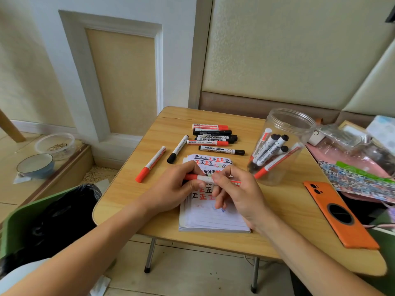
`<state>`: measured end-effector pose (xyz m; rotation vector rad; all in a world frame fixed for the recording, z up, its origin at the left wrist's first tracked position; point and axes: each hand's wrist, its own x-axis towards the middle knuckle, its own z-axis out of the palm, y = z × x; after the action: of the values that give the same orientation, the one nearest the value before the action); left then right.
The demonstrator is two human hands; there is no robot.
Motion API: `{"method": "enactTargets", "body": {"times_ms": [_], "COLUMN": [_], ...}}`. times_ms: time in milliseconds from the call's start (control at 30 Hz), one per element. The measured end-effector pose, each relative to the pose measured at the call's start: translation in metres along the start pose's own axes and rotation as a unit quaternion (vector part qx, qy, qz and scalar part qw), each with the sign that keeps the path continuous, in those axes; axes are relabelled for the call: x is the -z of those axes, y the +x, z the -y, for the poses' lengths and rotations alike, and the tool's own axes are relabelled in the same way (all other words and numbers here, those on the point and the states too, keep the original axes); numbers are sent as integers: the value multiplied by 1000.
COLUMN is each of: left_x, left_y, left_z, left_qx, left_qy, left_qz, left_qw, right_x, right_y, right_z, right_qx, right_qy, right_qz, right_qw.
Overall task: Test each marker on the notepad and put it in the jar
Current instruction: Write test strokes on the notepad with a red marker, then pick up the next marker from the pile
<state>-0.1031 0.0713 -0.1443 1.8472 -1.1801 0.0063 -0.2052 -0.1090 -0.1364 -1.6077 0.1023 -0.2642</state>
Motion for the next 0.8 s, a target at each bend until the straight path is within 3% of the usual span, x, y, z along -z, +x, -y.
{"method": "enactTargets", "body": {"times_ms": [167, 367, 500, 567, 667, 800], "left_x": [-3, -5, -10, -12, -11, -13], "left_y": [-2, 1, 2, 2, 2, 3], "left_z": [-2, 4, 6, 8, 13, 12], "left_qx": [-36, -11, -25, 16, 68, 94], "left_qy": [33, 61, 132, 140, 159, 197], "left_qz": [-14, -15, -5, -8, 6, 50], "left_qw": [999, 998, 991, 990, 985, 975], "right_x": [4, 4, 10, 14, 27, 54], "right_y": [2, 6, 12, 12, 11, 15], "right_z": [1, 9, 35, 53, 82, 119], "right_qx": [-31, -7, 60, 112, 196, 314], "right_qy": [12, 5, -14, -27, -90, -205], "right_qz": [6, -22, -70, -98, -175, -293], "right_qw": [999, 1000, 996, 988, 961, 880]}}
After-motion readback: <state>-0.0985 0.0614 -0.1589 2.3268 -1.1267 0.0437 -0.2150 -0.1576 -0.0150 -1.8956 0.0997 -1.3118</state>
